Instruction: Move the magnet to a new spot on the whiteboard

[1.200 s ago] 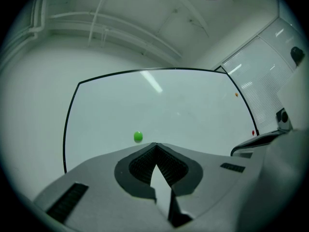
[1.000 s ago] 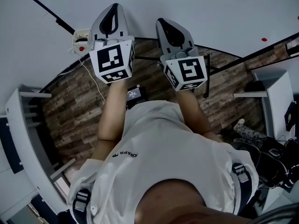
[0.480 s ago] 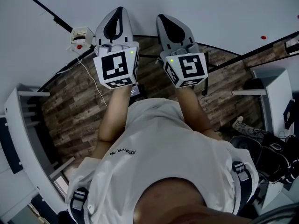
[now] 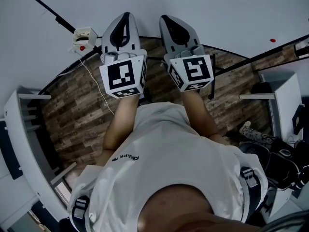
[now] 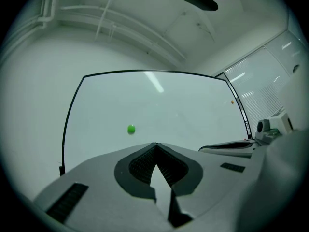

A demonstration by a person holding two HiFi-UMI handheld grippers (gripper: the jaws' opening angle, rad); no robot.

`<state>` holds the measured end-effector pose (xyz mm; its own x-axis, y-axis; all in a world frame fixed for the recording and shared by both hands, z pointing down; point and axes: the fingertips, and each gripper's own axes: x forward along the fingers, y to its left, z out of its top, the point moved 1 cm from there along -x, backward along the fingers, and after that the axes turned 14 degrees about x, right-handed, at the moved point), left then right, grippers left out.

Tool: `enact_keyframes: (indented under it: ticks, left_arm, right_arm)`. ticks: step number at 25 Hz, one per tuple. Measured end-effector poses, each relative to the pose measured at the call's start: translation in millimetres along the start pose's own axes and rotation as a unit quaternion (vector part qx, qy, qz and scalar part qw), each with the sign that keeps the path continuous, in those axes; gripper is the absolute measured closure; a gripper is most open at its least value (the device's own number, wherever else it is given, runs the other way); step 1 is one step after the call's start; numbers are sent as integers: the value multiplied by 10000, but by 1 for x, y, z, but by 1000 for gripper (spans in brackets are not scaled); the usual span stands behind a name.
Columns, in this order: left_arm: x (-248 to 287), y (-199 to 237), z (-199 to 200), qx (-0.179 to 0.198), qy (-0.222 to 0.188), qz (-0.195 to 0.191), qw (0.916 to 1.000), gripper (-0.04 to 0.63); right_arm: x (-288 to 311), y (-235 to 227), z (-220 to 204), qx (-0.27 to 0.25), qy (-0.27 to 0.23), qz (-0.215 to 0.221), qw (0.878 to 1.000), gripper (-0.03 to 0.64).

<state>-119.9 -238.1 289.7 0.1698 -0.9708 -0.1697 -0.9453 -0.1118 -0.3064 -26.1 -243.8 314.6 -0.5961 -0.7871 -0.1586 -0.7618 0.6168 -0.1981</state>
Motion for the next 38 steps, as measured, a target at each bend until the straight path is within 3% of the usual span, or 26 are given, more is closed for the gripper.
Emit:
enact_keyframes:
  ticks: [38]
  left_arm:
    - [-6, -19, -27, -114, 143, -93, 9998, 592]
  right_arm:
    - [7, -5, -7, -47, 92, -22, 9999, 614]
